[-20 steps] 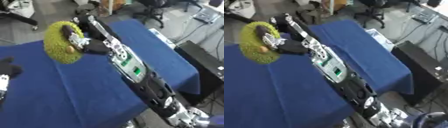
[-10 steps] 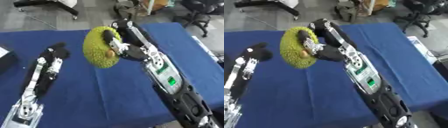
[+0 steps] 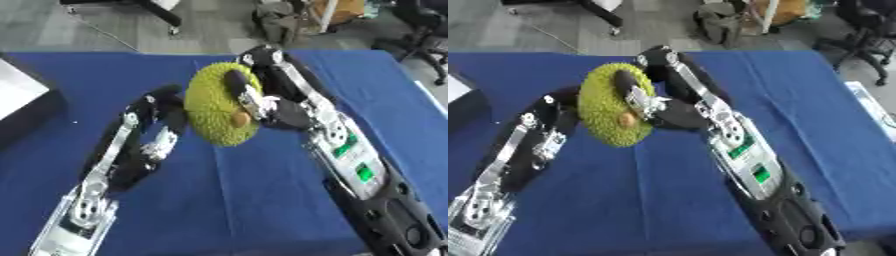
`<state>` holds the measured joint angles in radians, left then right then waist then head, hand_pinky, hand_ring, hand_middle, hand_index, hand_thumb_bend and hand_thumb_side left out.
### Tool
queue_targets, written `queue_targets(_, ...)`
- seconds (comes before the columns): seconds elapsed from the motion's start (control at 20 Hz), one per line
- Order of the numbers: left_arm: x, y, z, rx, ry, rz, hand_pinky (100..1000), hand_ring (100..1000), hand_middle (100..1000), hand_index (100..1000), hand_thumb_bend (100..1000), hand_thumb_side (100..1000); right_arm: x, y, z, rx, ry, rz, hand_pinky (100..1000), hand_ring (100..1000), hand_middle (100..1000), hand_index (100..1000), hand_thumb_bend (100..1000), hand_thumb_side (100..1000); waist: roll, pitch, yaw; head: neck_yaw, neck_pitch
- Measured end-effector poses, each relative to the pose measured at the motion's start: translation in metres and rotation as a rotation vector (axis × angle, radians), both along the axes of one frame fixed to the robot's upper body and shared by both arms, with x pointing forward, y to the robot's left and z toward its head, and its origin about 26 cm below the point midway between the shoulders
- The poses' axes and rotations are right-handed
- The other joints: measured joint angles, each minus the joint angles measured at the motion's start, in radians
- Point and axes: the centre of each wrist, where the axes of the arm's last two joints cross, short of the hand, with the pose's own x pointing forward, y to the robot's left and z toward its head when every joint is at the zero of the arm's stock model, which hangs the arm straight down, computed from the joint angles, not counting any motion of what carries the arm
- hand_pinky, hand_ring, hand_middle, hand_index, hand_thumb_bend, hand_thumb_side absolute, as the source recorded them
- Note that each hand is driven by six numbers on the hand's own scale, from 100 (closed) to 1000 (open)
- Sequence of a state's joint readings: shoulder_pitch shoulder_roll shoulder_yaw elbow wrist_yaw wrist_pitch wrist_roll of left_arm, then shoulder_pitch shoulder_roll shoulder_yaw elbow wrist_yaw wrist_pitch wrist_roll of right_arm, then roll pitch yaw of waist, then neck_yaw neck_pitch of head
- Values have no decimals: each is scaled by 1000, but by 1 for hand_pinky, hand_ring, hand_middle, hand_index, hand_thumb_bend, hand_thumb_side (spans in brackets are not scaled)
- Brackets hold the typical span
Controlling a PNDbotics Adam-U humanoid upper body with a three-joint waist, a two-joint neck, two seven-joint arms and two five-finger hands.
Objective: Pick up the objects with one hand, pass them to the other hand, and then place them into the box on the other side of the table.
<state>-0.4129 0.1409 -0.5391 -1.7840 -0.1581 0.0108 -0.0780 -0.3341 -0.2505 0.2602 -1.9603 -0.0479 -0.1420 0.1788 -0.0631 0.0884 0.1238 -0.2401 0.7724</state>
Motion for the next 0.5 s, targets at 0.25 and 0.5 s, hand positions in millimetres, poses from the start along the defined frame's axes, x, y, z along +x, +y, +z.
queue_targets(0.25,-3,-2,6,18,-48,-62,831,759,721,907,474,574,0,0,0,4,8,10,527,506,241,403,100,470,0,2,0,1,0)
queue_targets(0.5,-5,0,12,29,-101,-113,831,762,728,910,490,572,0,0,0,13,19,24,527,504,241,403,100,470,-2,6,1,0,0)
